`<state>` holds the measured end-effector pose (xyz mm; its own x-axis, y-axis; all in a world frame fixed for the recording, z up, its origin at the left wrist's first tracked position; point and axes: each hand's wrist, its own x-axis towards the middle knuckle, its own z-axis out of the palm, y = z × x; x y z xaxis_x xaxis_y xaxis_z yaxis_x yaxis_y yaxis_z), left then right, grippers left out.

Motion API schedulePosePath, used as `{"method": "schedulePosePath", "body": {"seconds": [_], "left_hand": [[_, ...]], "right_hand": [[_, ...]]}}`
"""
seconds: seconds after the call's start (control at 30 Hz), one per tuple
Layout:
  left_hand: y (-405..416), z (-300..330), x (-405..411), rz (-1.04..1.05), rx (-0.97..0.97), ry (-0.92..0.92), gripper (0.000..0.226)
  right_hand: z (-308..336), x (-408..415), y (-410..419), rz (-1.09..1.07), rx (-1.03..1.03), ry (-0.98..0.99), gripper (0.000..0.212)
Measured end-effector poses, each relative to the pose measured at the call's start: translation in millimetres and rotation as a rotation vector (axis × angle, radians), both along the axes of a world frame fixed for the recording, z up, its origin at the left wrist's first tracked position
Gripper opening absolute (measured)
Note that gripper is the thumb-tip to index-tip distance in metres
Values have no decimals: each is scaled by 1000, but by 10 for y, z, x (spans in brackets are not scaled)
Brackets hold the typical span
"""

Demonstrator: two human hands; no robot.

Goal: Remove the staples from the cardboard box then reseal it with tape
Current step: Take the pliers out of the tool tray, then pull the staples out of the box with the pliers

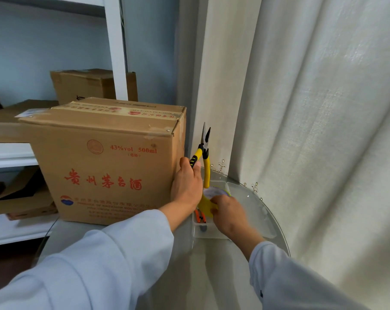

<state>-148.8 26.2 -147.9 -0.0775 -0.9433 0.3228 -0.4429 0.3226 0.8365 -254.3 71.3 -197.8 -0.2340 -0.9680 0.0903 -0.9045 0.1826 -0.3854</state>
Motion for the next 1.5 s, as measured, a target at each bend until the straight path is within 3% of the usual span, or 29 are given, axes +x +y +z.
{"method": "schedulePosePath", "body": {"seconds": [0.1,0.2,0.37,0.5,0.73,0.83,0.93,1.0,1.07,1.1,1.23,1.37,1.5], "left_hand": [[13,1,12,0,16,-1,25],[38,15,15,-2,24,8,29],[61,40,14,-4,24,4,30],[69,33,9,-1,24,12,27],[75,2,-12,-20,63,-4,32],[114,59,-1,-24,60,4,26],[217,136,13,-53,49,34,20],[296,199,36,-90,47,72,22],[355,285,85,-123,37,107,24],[373,324,107,-132,38,112,25],[482,438,269,-125,70,120,31],[471,614,617,-85,36,-28,33],[500,919,975,-86,66,-140,26]], "right_hand": [[-6,-3,4,14,45,9,52],[32,-24,64,12,-9,42,39],[49,7,224,98,141,161,71],[80,-44,197,42,88,227,54],[87,-81,29,23,124,79,49],[102,-120,7,28,101,-26,48],[259,-78,52,-90,-74,-212,27],[453,2,76,-185,-243,-604,35],[729,98,129,-246,-308,-1082,40],[844,112,144,-245,-308,-1214,36],[1132,192,281,-159,-279,-1300,26],[1395,341,358,-41,-237,-1400,20],[1700,598,413,73,-82,-1339,9]]}}
